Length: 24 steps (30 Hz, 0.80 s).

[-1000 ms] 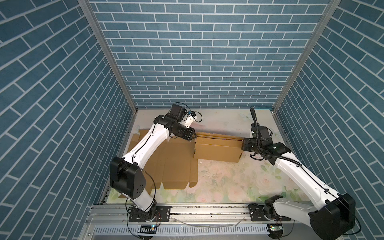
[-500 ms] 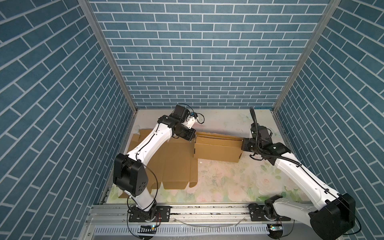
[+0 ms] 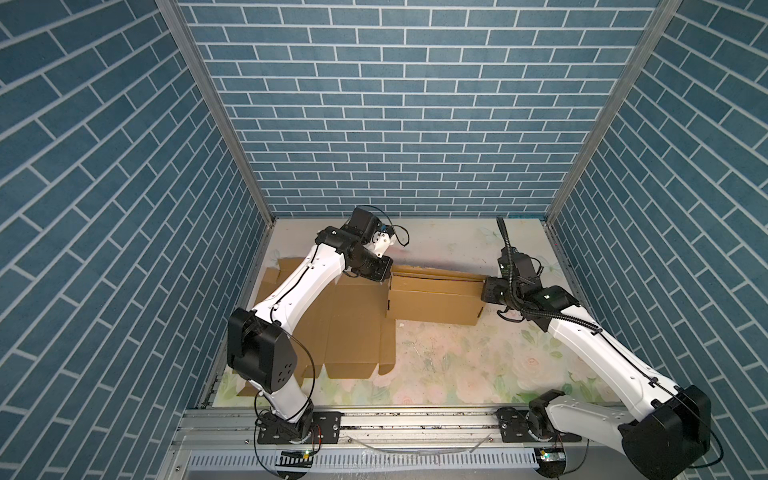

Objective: Fold the paper box

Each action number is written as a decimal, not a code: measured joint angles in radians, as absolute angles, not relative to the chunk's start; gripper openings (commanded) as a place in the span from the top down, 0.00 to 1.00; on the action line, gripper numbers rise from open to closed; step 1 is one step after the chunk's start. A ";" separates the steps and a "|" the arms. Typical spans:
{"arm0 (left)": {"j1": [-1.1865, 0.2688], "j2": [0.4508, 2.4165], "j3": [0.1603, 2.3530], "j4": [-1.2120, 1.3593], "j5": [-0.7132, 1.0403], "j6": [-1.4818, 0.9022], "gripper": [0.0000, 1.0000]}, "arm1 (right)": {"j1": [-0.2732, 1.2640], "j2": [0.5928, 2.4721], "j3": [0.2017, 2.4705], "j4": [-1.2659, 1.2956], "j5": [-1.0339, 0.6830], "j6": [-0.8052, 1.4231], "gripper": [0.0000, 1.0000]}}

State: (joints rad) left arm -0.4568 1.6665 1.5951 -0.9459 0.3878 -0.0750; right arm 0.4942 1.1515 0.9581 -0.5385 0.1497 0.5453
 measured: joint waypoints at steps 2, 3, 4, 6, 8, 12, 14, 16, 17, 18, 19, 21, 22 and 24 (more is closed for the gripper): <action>-0.457 1.666 1.594 -0.945 0.407 -0.101 0.90 | 0.496 1.151 0.958 -0.539 0.156 0.546 1.00; -0.457 1.666 1.592 -0.944 0.416 -0.115 0.90 | 0.498 1.151 0.958 -0.540 0.160 0.546 1.00; -0.457 1.666 1.589 -0.940 0.424 -0.128 0.90 | 0.499 1.151 0.958 -0.540 0.163 0.548 1.00; -0.457 1.666 1.577 -0.929 0.433 -0.150 0.90 | 0.501 1.148 0.958 -0.543 0.170 0.553 1.00; -0.457 1.666 1.562 -0.919 0.440 -0.171 0.90 | 0.503 1.145 0.958 -0.547 0.177 0.554 1.00; -0.456 1.666 1.533 -0.896 0.451 -0.204 0.90 | 0.506 1.145 0.958 -0.547 0.184 0.554 1.00; -0.456 1.665 1.520 -0.883 0.458 -0.215 0.91 | 0.508 1.145 0.958 -0.547 0.188 0.554 1.00; -0.456 1.660 1.509 -0.867 0.464 -0.227 0.91 | 0.508 1.145 0.958 -0.547 0.191 0.554 1.00; -0.456 1.658 1.505 -0.862 0.467 -0.234 0.91 | 0.509 1.145 0.958 -0.548 0.192 0.554 1.00; -0.456 1.655 1.500 -0.855 0.470 -0.240 0.91 | 0.509 1.145 0.958 -0.548 0.195 0.554 1.00; -0.456 1.652 1.496 -0.851 0.474 -0.245 0.91 | 0.509 1.145 0.958 -0.548 0.196 0.555 1.00; -0.455 1.649 1.490 -0.844 0.480 -0.255 0.92 | 0.509 1.145 0.958 -0.549 0.199 0.556 1.00; -0.454 1.648 1.489 -0.840 0.485 -0.259 0.92 | 0.509 1.145 0.958 -0.549 0.202 0.559 1.00; -0.451 1.648 1.487 -0.833 0.497 -0.266 0.92 | 0.509 1.145 0.958 -0.549 0.204 0.562 1.00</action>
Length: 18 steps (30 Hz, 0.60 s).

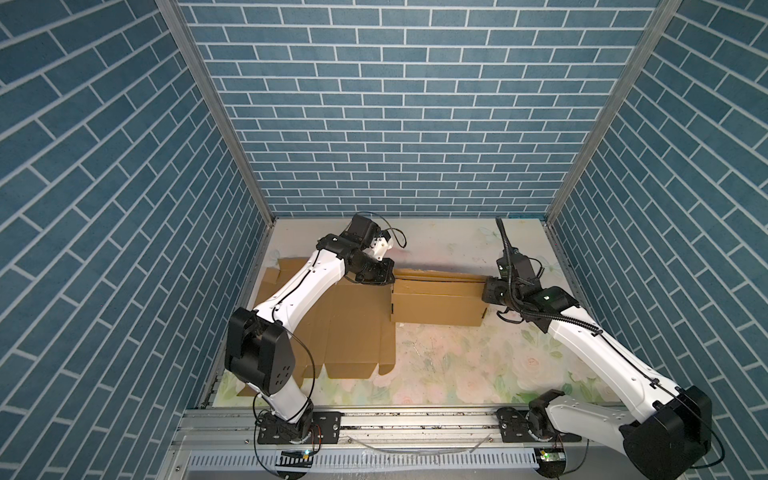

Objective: Fold the paper box

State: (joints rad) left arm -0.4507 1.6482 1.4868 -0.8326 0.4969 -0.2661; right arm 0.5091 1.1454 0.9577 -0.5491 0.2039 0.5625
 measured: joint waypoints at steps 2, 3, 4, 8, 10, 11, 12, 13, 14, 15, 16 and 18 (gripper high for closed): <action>-0.450 1.648 1.486 -0.829 0.507 -0.273 0.93 | 0.511 1.145 0.958 -0.550 0.207 0.565 1.00; -0.450 1.648 1.486 -0.828 0.512 -0.274 0.93 | 0.511 1.145 0.957 -0.550 0.208 0.566 1.00; -0.450 1.648 1.486 -0.826 0.516 -0.276 0.93 | 0.511 1.145 0.957 -0.550 0.210 0.569 1.00; -0.449 1.648 1.485 -0.826 0.517 -0.271 0.93 | 0.511 1.145 0.956 -0.549 0.213 0.572 1.00; -0.449 1.648 1.478 -0.828 0.512 -0.260 0.93 | 0.511 1.145 0.956 -0.549 0.213 0.572 1.00; -0.449 1.648 1.475 -0.830 0.509 -0.253 0.93 | 0.511 1.145 0.956 -0.548 0.213 0.572 1.00; -0.450 1.648 1.471 -0.833 0.505 -0.247 0.93 | 0.512 1.145 0.956 -0.548 0.212 0.572 1.00; -0.450 1.648 1.468 -0.832 0.502 -0.242 0.93 | 0.513 1.145 0.956 -0.548 0.212 0.572 1.00; -0.450 1.648 1.465 -0.831 0.500 -0.238 0.93 | 0.513 1.145 0.956 -0.548 0.212 0.572 1.00; -0.450 1.648 1.459 -0.826 0.499 -0.237 0.93 | 0.514 1.145 0.956 -0.548 0.212 0.572 1.00; -0.450 1.646 1.452 -0.818 0.498 -0.235 0.93 | 0.514 1.145 0.956 -0.547 0.212 0.572 1.00; -0.450 1.641 1.433 -0.801 0.494 -0.234 0.94 | 0.514 1.145 0.956 -0.548 0.210 0.572 1.00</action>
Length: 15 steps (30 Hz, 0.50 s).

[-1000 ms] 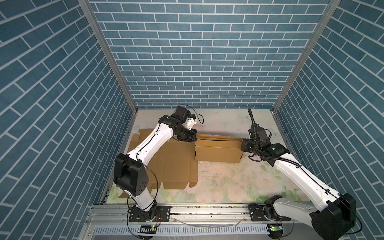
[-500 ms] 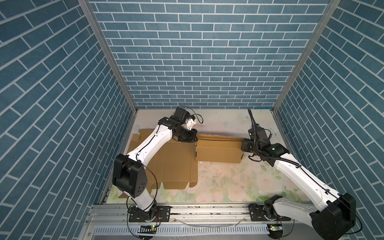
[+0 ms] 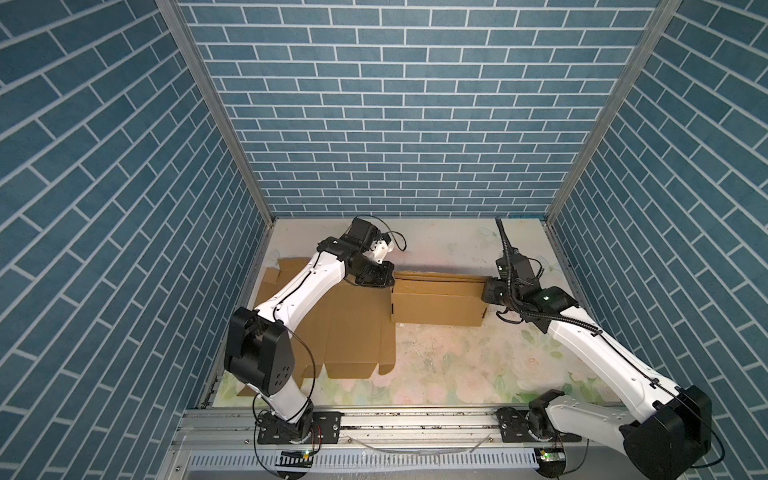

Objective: Fold the paper box

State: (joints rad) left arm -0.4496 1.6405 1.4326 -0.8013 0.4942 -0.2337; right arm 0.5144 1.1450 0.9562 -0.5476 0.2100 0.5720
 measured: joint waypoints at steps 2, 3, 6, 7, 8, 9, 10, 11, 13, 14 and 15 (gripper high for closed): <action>-0.450 1.631 1.415 -0.781 0.490 -0.232 0.94 | 0.514 1.145 0.956 -0.548 0.207 0.572 1.00; -0.450 1.625 1.406 -0.772 0.488 -0.232 0.95 | 0.514 1.145 0.956 -0.548 0.205 0.572 1.00; -0.450 1.613 1.386 -0.752 0.483 -0.232 0.95 | 0.514 1.145 0.956 -0.547 0.195 0.572 1.00; -0.450 1.611 1.382 -0.745 0.479 -0.232 0.95 | 0.512 1.145 0.956 -0.547 0.190 0.572 0.93; -0.450 1.609 1.378 -0.741 0.477 -0.232 0.95 | 0.510 1.144 0.956 -0.547 0.182 0.568 0.86; -0.450 1.606 1.375 -0.735 0.472 -0.232 0.95 | 0.506 1.142 0.957 -0.550 0.164 0.563 0.78; -0.450 1.604 1.373 -0.735 0.470 -0.232 0.95 | 0.502 1.139 0.957 -0.556 0.138 0.549 0.71; -0.450 1.602 1.371 -0.734 0.468 -0.232 0.95 | 0.491 1.134 0.958 -0.562 0.110 0.530 0.67; -0.450 1.602 1.370 -0.730 0.465 -0.232 0.95 | 0.460 1.127 0.976 -0.590 0.030 0.480 0.58; -0.450 1.602 1.370 -0.729 0.464 -0.232 0.95 | 0.436 1.126 0.992 -0.608 -0.007 0.450 0.55; -0.450 1.602 1.369 -0.727 0.464 -0.232 0.95 | 0.407 1.126 1.017 -0.632 -0.038 0.406 0.52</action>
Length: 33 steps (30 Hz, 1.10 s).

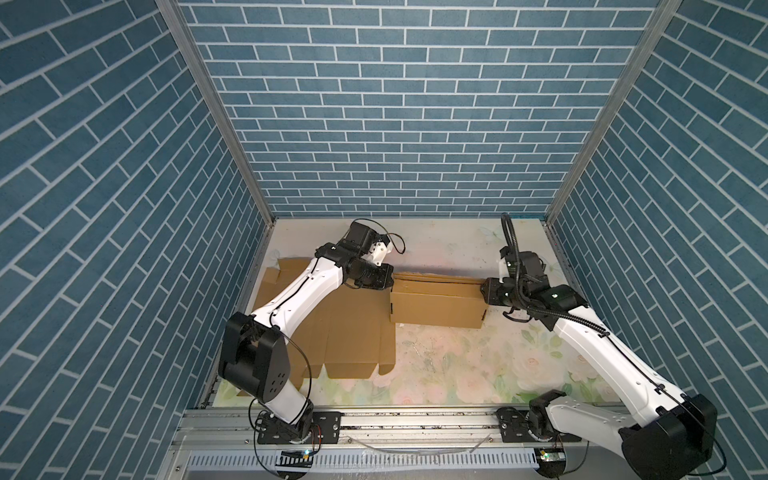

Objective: Fold the paper box

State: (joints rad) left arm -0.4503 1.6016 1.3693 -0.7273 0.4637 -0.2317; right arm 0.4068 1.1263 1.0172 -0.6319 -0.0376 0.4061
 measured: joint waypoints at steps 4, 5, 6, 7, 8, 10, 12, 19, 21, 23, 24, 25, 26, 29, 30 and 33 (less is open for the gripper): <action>-0.450 1.602 1.369 -0.725 0.455 -0.232 0.95 | 0.363 1.125 1.138 -0.718 -0.088 0.215 0.38; -0.450 1.602 1.369 -0.725 0.452 -0.232 0.95 | 0.364 1.125 1.164 -0.734 -0.098 0.170 0.36; -0.451 1.602 1.369 -0.724 0.450 -0.232 0.95 | 0.372 1.125 1.193 -0.747 -0.102 0.109 0.35; -0.451 1.602 1.369 -0.723 0.448 -0.231 0.95 | 0.385 1.125 1.213 -0.756 -0.099 0.053 0.32; -0.452 1.602 1.369 -0.723 0.447 -0.232 0.95 | 0.403 1.126 1.225 -0.761 -0.090 0.003 0.30; -0.453 1.602 1.369 -0.723 0.445 -0.232 0.95 | 0.458 1.137 1.240 -0.770 -0.072 -0.121 0.23; -0.457 1.602 1.369 -0.722 0.441 -0.231 0.94 | 0.500 1.160 1.240 -0.770 -0.060 -0.231 0.16; -0.473 1.602 1.370 -0.720 0.424 -0.230 0.94 | 0.632 1.296 1.249 -0.718 -0.023 -0.571 0.04; -0.475 1.602 1.370 -0.720 0.421 -0.229 0.95 | 0.654 1.335 1.252 -0.695 -0.016 -0.638 0.04; -0.476 1.602 1.370 -0.720 0.418 -0.229 0.94 | 0.668 1.364 1.253 -0.680 -0.015 -0.687 0.03; -0.477 1.602 1.370 -0.720 0.416 -0.228 0.94 | 0.671 1.381 1.255 -0.672 -0.018 -0.708 0.04; -0.478 1.603 1.371 -0.720 0.415 -0.228 0.94 | 0.672 1.394 1.258 -0.667 -0.020 -0.723 0.04; -0.479 1.604 1.372 -0.719 0.415 -0.228 0.94 | 0.672 1.406 1.263 -0.664 -0.023 -0.735 0.04; -0.482 1.605 1.374 -0.720 0.411 -0.228 0.94 | 0.678 1.433 1.269 -0.633 -0.018 -0.771 0.07; -0.483 1.606 1.374 -0.720 0.411 -0.228 0.95 | 0.682 1.441 1.269 -0.620 -0.009 -0.786 0.09; -0.483 1.607 1.375 -0.719 0.410 -0.227 0.94 | 0.702 1.454 1.268 -0.583 0.016 -0.823 0.16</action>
